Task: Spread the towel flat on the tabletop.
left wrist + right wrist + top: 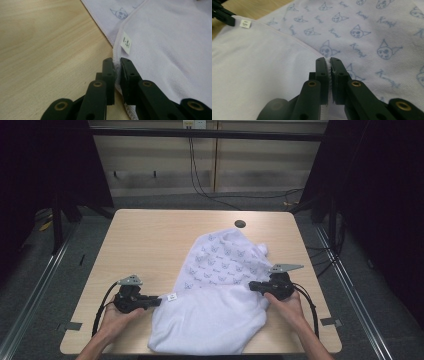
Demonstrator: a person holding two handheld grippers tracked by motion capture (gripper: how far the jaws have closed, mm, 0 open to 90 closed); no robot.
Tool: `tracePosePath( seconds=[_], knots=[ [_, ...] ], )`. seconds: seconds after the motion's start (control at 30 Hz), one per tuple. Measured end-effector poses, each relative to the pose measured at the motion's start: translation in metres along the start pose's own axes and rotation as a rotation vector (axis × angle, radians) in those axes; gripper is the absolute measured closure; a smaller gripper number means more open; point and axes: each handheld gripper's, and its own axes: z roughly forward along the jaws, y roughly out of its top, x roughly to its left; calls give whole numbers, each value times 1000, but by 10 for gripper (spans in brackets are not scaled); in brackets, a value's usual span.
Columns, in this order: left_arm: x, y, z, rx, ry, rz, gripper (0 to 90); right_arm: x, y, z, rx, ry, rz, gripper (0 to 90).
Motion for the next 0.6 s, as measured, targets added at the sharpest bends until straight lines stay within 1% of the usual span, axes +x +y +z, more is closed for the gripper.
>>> tracePosePath(
  seconds=[0.07,0.1,0.2,0.23,0.27,0.33,0.4,0.43,0.47,0.5,0.6],
  knots=[
    [0,1,-6,-41,-21,-11,836,3,0,-6,-13,15,2,860],
    [0,1,-10,-58,-24,-11,836,4,1,-9,-23,25,3,861],
    [-5,3,-22,-117,-46,0,836,7,5,-24,-59,44,8,863],
    [-8,3,-26,-129,-52,7,836,8,7,-30,-77,54,15,864],
    [-11,2,-29,-137,-58,9,836,9,8,-35,-87,58,8,864],
    [-20,0,-34,-152,-67,22,835,15,9,-47,-110,68,3,864],
    [-30,-5,-40,-154,-76,45,836,24,7,-58,-120,81,-15,865],
    [-36,-8,-43,-154,-83,59,836,29,4,-63,-118,90,-23,865],
    [-43,-11,-47,-166,-74,65,836,35,1,-69,-108,94,-33,865],
    [-49,-16,-51,-186,-76,68,836,40,-3,-73,-101,98,-45,865],
    [-64,-28,-61,-201,-84,70,837,53,-19,-86,-86,124,-43,865]
  ],
)
